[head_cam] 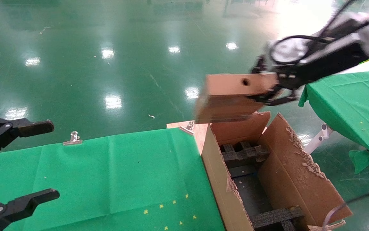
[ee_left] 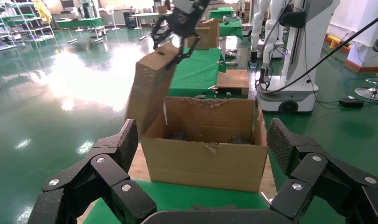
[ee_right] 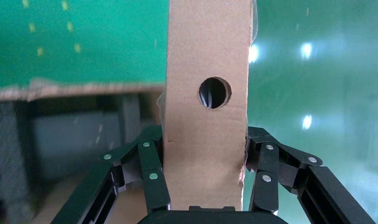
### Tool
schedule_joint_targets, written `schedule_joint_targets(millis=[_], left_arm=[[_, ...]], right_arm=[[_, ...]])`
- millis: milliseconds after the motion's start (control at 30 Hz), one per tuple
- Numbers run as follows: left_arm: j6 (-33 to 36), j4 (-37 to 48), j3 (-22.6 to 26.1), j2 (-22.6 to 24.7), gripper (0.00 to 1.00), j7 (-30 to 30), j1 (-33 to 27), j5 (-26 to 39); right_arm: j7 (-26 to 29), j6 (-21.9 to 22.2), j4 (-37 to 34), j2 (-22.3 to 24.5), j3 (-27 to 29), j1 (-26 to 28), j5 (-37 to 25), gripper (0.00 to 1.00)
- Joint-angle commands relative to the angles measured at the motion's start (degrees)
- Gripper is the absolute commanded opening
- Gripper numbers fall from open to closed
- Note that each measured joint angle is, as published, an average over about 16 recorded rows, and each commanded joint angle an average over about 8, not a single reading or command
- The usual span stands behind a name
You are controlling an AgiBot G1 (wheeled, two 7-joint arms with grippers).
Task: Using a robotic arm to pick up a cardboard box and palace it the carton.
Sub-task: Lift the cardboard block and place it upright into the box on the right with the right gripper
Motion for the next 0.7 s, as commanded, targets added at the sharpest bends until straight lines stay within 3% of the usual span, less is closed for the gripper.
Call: schedule_joint_targets(millis=[33,400,700], left_arm=[[0.0,0.0,0.0,0.0,1.0,0.0,0.0,0.0],[0.0,0.0,0.0,0.0,1.0,0.0,0.0,0.0],[-0.02,0.02,0.0,-0.01,1.0,0.01,0.01,-0.03]], right_arm=[[0.52,-0.13,0.39,2.08,-1.48,1.39,-0.67,0.0],[6.07,0.08,7.91,13.11,-12.13,2.43,0.52,0.0],[6.98,0.62,10.61,15.99,-15.71,1.54,2.91,0.0]])
